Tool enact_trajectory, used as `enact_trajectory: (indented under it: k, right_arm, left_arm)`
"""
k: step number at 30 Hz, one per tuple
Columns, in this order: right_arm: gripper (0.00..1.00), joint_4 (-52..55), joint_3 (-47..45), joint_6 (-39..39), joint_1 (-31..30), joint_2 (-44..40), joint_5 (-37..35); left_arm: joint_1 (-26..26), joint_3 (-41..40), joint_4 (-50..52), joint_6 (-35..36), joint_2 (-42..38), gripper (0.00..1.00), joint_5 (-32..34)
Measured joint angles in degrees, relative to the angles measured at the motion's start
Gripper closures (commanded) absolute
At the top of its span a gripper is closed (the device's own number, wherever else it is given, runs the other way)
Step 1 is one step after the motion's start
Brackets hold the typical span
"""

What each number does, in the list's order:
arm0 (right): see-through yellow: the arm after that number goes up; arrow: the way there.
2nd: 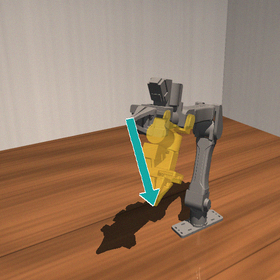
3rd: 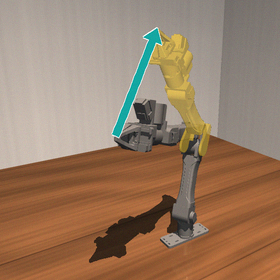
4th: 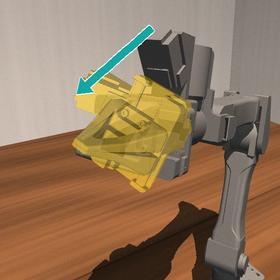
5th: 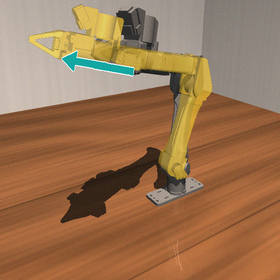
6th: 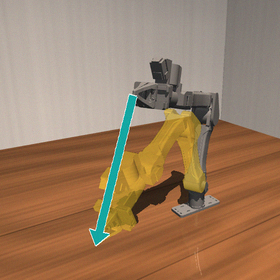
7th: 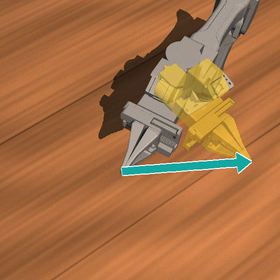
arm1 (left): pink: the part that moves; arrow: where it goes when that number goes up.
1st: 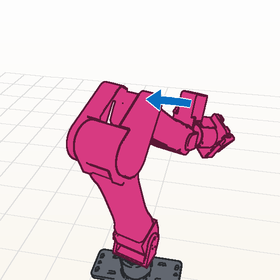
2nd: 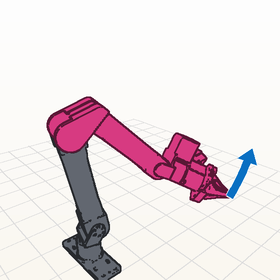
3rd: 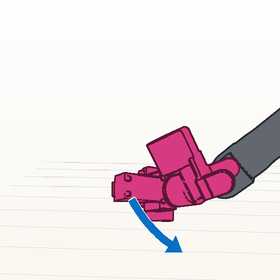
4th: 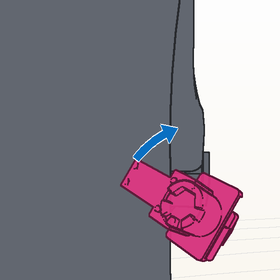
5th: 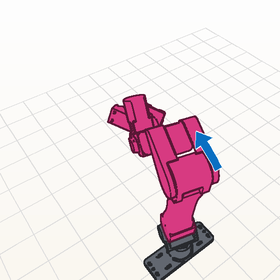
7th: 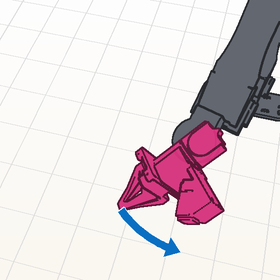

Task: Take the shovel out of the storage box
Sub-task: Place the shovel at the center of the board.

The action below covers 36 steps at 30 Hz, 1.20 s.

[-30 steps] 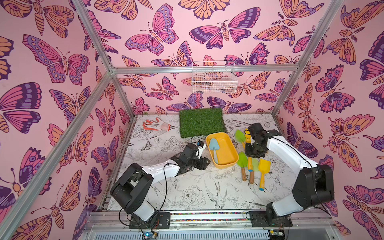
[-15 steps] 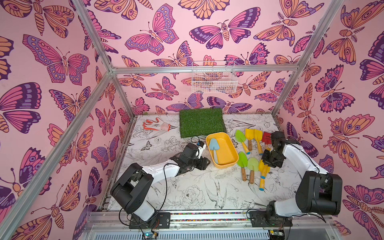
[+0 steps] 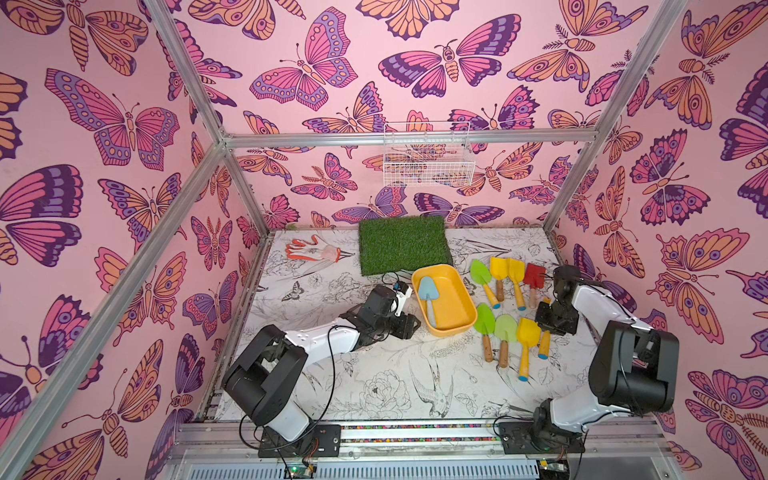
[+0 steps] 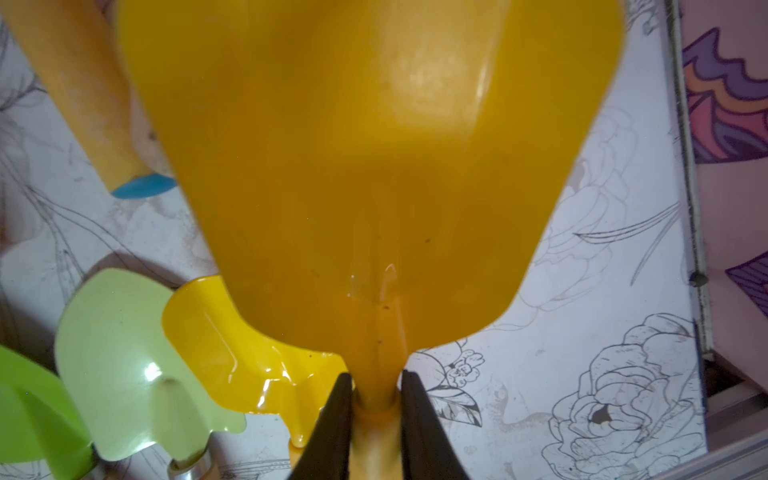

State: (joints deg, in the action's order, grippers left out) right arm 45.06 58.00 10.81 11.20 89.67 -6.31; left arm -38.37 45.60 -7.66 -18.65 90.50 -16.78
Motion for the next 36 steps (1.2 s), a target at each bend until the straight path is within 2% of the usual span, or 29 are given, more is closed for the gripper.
enact_trajectory:
  k: [8, 21, 30, 36]
  right_arm:
    - [0.84, -3.6, -0.1, -6.6, 0.8, 0.0, -0.3]
    - [0.83, -5.0, -0.9, -7.8, 2.0, 4.9, 2.3]
    - [0.72, -5.0, -0.9, -7.8, 2.3, 6.4, 2.4]
    - [0.56, -5.0, -0.9, -7.6, 2.9, 7.8, 2.1]
  left_arm:
    - [0.1, 0.0, 0.0, 0.0, 0.0, 0.40, -0.3]
    - [0.1, 0.0, 0.0, 0.0, 0.0, 0.40, -0.3]
    - [0.1, 0.0, 0.0, 0.0, 0.0, 0.40, -0.3]
    - [0.1, 0.0, 0.0, 0.0, 0.0, 0.40, -0.3]
